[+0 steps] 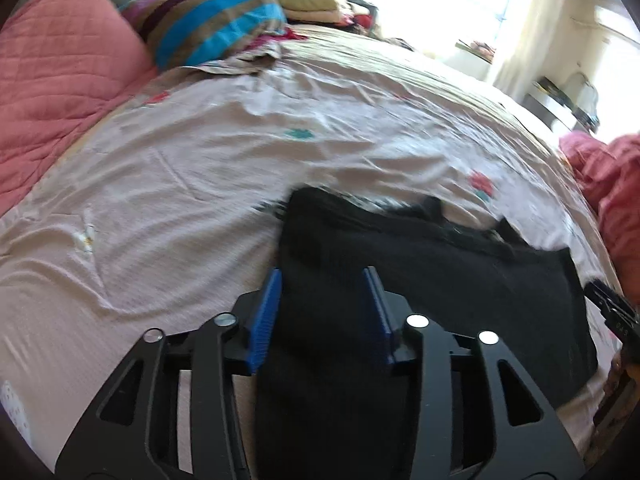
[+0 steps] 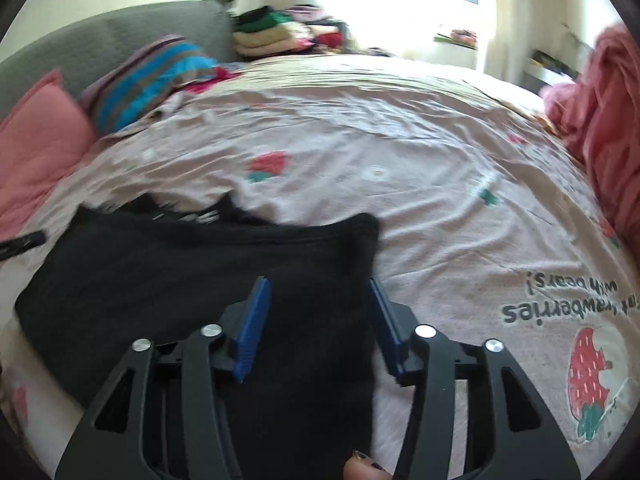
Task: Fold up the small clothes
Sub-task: 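Open both tools and pull them back from the folded sweatshirt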
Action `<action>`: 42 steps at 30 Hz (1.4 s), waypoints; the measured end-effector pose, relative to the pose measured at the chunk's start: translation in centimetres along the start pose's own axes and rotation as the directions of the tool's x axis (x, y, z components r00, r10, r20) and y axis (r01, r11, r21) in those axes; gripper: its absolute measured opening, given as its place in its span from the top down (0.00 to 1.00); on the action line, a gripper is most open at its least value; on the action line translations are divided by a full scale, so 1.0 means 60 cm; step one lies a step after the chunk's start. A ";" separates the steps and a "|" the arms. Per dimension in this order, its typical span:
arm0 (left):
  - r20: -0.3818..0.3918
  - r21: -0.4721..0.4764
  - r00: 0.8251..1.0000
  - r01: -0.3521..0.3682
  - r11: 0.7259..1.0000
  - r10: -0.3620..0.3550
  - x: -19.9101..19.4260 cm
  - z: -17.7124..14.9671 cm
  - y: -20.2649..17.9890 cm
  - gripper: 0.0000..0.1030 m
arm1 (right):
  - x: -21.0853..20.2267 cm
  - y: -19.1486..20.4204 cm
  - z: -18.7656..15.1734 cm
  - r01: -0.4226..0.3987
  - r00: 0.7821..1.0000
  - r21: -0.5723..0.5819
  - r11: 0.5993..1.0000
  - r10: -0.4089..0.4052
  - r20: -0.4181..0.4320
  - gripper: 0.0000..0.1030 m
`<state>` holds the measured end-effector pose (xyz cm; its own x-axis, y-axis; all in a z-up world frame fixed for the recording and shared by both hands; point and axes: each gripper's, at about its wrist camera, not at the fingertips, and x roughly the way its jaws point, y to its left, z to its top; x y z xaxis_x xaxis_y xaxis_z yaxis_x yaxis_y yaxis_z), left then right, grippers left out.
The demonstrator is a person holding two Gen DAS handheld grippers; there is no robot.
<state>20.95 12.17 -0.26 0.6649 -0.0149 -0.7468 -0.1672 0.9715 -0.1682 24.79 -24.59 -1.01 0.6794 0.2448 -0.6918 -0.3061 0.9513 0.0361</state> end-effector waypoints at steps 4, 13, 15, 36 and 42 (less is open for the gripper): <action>-0.051 0.049 0.998 0.036 0.998 -0.034 0.000 -0.031 -0.039 0.48 | -0.009 0.032 -0.019 -0.066 0.997 -0.044 0.997 0.065 -0.041 0.44; -0.093 0.115 0.995 0.040 0.993 -0.029 -0.004 -0.103 -0.081 0.37 | -0.010 0.049 -0.086 -0.038 0.987 -0.044 0.998 0.030 -0.157 0.40; -0.090 0.118 0.996 0.037 0.992 -0.026 -0.008 -0.113 -0.081 0.36 | -0.017 0.042 -0.095 -0.039 0.986 -0.017 0.999 0.036 -0.160 0.38; -0.067 0.075 0.996 0.057 0.996 -0.052 -0.053 -0.127 -0.069 0.25 | -0.079 0.030 -0.117 -0.059 0.993 0.047 0.997 0.063 -0.103 0.15; -0.053 0.071 0.998 0.043 0.997 -0.040 -0.069 -0.127 -0.064 0.17 | -0.096 0.034 -0.114 -0.054 0.995 0.044 0.998 0.058 -0.086 0.10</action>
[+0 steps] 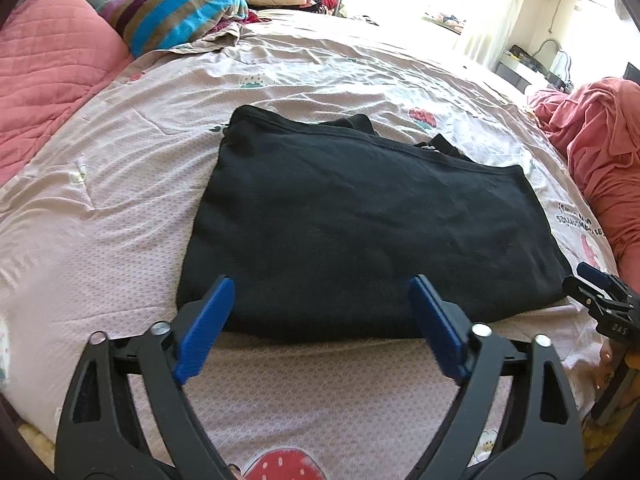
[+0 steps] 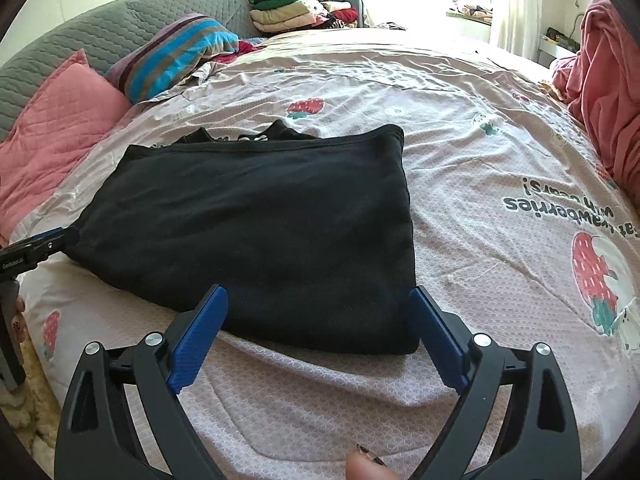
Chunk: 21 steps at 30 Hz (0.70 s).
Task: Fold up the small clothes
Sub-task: 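Open both tools and pull them back from the folded sweatshirt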
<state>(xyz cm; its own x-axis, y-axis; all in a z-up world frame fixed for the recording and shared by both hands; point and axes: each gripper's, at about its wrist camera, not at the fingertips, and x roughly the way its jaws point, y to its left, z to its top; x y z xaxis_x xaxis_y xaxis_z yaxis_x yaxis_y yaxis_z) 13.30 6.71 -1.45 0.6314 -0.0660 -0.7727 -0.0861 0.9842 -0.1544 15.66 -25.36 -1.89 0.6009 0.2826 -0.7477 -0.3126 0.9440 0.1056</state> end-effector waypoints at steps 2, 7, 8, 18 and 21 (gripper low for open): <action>0.003 -0.003 1.000 -0.002 1.000 0.002 -0.006 -0.001 0.003 0.17 | -0.005 0.002 0.001 0.000 1.000 -0.001 1.000 0.000 0.006 0.09; 0.008 -0.008 1.000 -0.009 1.000 0.009 -0.019 -0.007 0.008 0.09 | -0.017 0.014 0.001 -0.006 1.000 -0.017 1.000 0.006 0.022 0.06; 0.009 -0.009 1.000 -0.011 1.000 0.011 -0.022 -0.008 0.009 0.09 | -0.020 0.017 0.001 -0.007 1.000 -0.022 1.000 0.007 0.024 0.05; 0.028 -0.025 0.999 -0.019 1.000 0.020 -0.049 -0.015 0.018 0.09 | -0.042 0.053 0.002 -0.017 0.998 -0.066 0.998 0.021 0.060 0.05; 0.037 -0.033 0.999 -0.023 0.999 0.024 -0.058 -0.016 0.024 0.09 | -0.046 0.067 0.005 -0.027 0.997 -0.082 0.996 0.033 0.070 0.05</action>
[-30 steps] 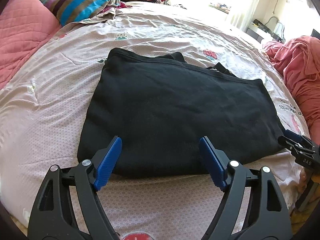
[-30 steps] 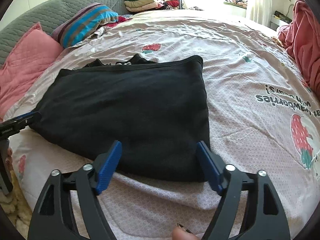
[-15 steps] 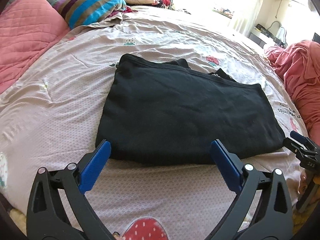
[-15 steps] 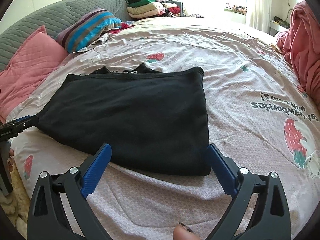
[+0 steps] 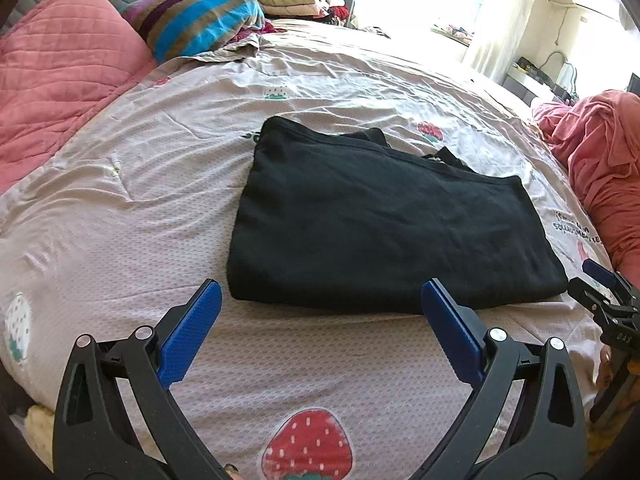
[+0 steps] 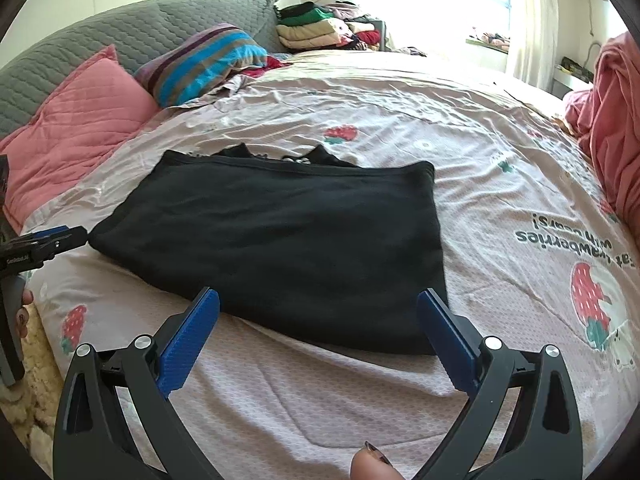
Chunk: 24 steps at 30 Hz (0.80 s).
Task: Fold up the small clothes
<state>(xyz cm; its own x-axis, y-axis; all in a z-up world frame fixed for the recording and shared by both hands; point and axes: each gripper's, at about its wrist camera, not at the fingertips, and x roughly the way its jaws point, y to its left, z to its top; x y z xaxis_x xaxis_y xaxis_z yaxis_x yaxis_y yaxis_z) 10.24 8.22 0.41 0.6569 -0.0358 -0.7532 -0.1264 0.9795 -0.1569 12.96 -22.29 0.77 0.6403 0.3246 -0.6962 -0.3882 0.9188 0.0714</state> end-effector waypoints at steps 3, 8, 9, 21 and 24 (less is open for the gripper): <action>0.009 -0.010 1.000 -0.004 1.000 0.004 -0.007 0.001 0.007 0.09 | -0.003 0.016 0.004 -0.011 1.000 -0.017 1.000 0.011 0.009 0.05; 0.028 -0.046 0.999 -0.016 0.999 0.018 -0.020 0.005 0.031 0.09 | -0.002 0.048 0.013 -0.037 0.999 -0.049 0.998 0.038 0.017 0.05; 0.030 -0.052 0.999 -0.019 0.998 0.020 -0.021 0.006 0.035 0.09 | -0.001 0.055 0.013 -0.042 0.999 -0.055 0.998 0.043 0.017 0.05; 0.041 -0.140 0.996 -0.074 0.987 0.081 -0.020 0.035 0.111 0.09 | 0.036 0.175 0.036 -0.118 0.993 -0.200 0.973 0.121 0.006 0.05; 0.024 -0.158 0.996 -0.082 0.984 0.086 -0.004 0.043 0.130 0.09 | 0.050 0.207 0.039 -0.116 0.993 -0.241 0.963 0.121 0.004 0.04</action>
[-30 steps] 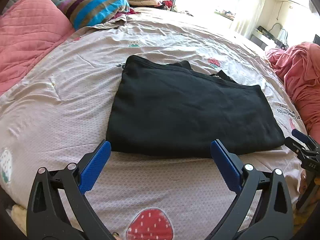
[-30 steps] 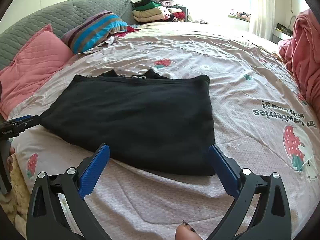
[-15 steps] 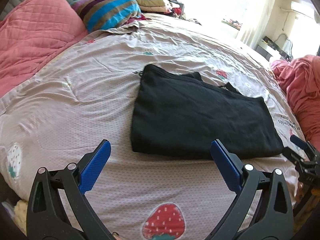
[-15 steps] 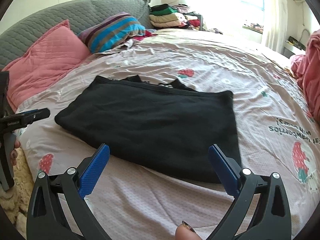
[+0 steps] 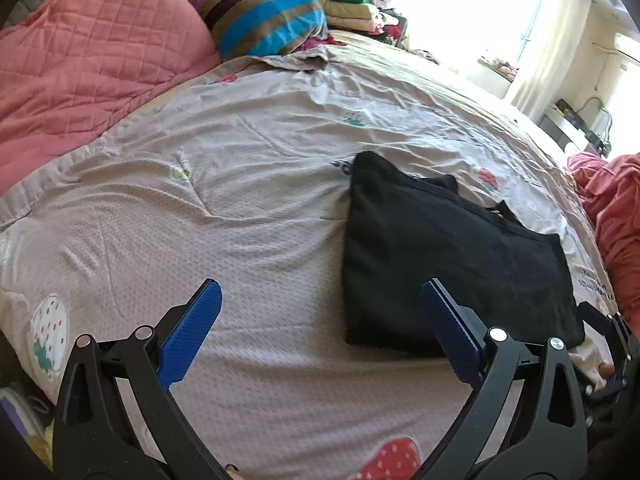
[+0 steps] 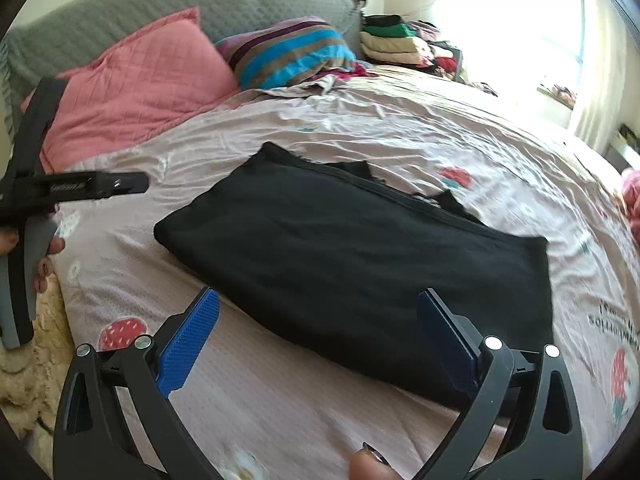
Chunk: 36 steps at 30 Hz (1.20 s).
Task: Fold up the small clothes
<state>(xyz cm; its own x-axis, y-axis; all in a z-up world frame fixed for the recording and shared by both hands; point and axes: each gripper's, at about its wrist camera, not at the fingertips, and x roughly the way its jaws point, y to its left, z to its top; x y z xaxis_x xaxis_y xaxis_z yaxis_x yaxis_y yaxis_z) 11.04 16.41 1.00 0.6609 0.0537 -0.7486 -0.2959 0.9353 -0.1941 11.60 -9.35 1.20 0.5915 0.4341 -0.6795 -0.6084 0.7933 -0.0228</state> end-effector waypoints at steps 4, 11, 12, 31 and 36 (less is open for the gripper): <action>-0.023 -0.003 1.000 -0.008 1.000 0.008 0.026 0.010 0.015 0.09 | 0.033 0.040 0.015 -0.019 1.000 -0.056 0.998 0.019 -0.010 0.04; -0.051 -0.014 0.999 -0.008 1.000 0.007 0.063 0.023 0.033 0.09 | 0.090 0.094 0.031 -0.006 0.999 -0.158 0.987 0.001 -0.035 0.04; -0.054 -0.014 0.999 -0.011 1.000 0.010 0.067 0.025 0.033 0.09 | 0.100 0.101 0.033 -0.006 0.999 -0.171 0.985 -0.001 -0.039 0.04; -0.107 -0.006 0.994 -0.028 1.000 0.027 0.143 0.058 0.035 0.09 | 0.222 0.178 0.054 0.087 0.994 -0.393 0.915 -0.108 -0.031 0.04; -0.116 -0.008 0.993 -0.029 1.000 0.028 0.156 0.066 0.030 0.09 | 0.233 0.180 0.066 0.110 0.993 -0.411 0.905 -0.117 0.009 0.06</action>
<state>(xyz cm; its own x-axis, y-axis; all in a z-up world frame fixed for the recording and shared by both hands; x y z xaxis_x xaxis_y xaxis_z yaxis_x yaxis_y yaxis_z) 19.40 19.97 -3.83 0.5675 0.0390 -0.8225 -0.3210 0.9303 -0.1774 15.41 6.98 -5.62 0.6632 0.3417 -0.6659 -0.7028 0.5902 -0.3971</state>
